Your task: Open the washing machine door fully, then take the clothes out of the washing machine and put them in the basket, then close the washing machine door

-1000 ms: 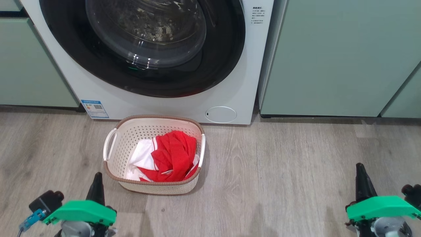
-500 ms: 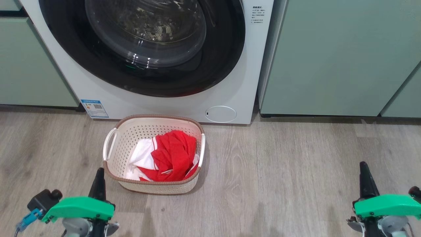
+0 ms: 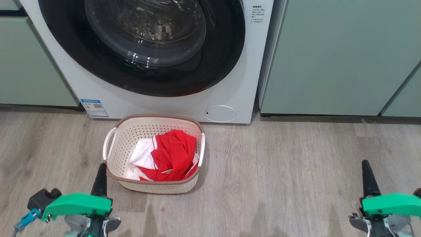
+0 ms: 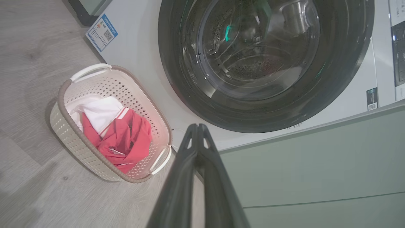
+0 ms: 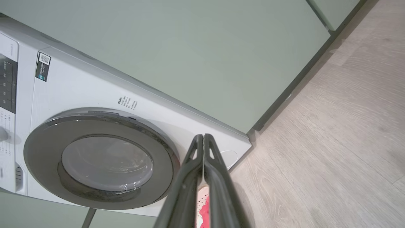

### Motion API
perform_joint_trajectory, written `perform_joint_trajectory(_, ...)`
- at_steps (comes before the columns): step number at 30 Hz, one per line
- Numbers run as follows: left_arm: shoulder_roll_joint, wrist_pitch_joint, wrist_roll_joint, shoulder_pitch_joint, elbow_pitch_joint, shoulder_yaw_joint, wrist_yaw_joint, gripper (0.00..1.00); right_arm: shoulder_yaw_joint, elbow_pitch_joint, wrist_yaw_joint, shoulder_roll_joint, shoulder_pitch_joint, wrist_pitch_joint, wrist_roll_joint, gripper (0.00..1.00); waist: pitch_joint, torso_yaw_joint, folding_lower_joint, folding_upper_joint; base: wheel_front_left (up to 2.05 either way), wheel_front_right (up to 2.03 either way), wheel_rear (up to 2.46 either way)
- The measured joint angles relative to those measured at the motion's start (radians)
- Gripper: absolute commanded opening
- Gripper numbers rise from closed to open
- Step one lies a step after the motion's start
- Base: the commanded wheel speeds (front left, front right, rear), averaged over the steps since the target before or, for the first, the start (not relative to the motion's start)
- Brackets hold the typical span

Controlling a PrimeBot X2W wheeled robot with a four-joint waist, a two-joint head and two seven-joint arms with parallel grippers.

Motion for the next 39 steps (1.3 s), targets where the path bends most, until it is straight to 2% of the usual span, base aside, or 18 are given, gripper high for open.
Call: perform_joint_trajectory(39,-0.014,0.106,-0.409,0.001,-0.117,-0.004,0.000,0.00,-0.039,-0.059,0.000,0.002,0.000,0.109,0.440,0.00,0.007,-0.001,0.0000,0.0000,0.00,0.00,0.00)
